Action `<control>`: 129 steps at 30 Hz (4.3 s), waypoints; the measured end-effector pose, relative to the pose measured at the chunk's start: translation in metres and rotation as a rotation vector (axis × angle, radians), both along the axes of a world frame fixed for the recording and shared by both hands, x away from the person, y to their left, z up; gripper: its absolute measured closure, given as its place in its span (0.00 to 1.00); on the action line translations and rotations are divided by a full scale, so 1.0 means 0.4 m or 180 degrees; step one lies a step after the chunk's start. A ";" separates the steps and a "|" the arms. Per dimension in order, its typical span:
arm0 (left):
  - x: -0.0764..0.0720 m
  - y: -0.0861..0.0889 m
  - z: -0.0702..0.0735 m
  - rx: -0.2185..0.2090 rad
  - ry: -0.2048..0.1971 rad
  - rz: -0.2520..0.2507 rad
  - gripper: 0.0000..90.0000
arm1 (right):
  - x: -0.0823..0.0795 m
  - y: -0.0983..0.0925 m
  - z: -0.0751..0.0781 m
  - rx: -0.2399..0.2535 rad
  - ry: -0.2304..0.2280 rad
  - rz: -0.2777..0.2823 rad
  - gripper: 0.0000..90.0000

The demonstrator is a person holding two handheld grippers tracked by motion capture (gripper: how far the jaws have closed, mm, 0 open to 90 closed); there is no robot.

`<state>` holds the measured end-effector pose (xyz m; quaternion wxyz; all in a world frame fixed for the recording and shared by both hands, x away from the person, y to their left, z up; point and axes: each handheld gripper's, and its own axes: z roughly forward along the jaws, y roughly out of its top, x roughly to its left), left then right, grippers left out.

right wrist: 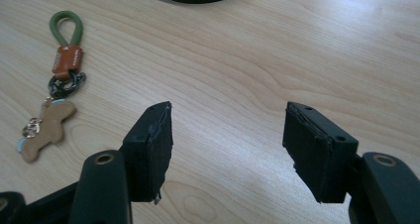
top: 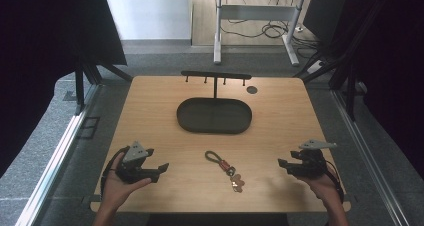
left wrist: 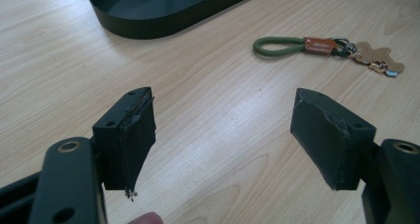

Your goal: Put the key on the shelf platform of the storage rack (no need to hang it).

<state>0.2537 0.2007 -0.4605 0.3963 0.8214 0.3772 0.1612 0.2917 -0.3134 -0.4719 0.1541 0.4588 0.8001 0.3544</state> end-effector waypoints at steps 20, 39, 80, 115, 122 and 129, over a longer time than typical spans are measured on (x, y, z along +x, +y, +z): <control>0.002 -0.016 -0.009 0.0009 0.0045 -0.0071 0.29 | 0.054 0.134 0.069 -0.0256 0.0262 0.0481 0.43; -0.001 -0.002 -0.003 -0.0042 0.0036 -0.0058 0.29 | 0.084 0.225 0.083 -0.0623 0.0313 0.0746 0.46; -0.002 -0.006 -0.003 -0.0030 0.0039 -0.0076 0.28 | 0.130 0.437 0.028 -0.1084 0.0556 0.1206 0.49; -0.003 -0.006 -0.003 -0.0042 0.0032 -0.0075 0.29 | 0.132 0.514 -0.057 -0.1212 0.0854 0.1402 0.50; -0.003 -0.004 -0.002 -0.0053 0.0014 -0.0068 0.29 | 0.136 0.526 -0.068 -0.1240 0.0906 0.1418 0.51; -0.003 -0.002 -0.001 -0.0059 0.0015 -0.0057 0.29 | 0.136 0.536 -0.075 -0.1286 0.0941 0.1417 0.53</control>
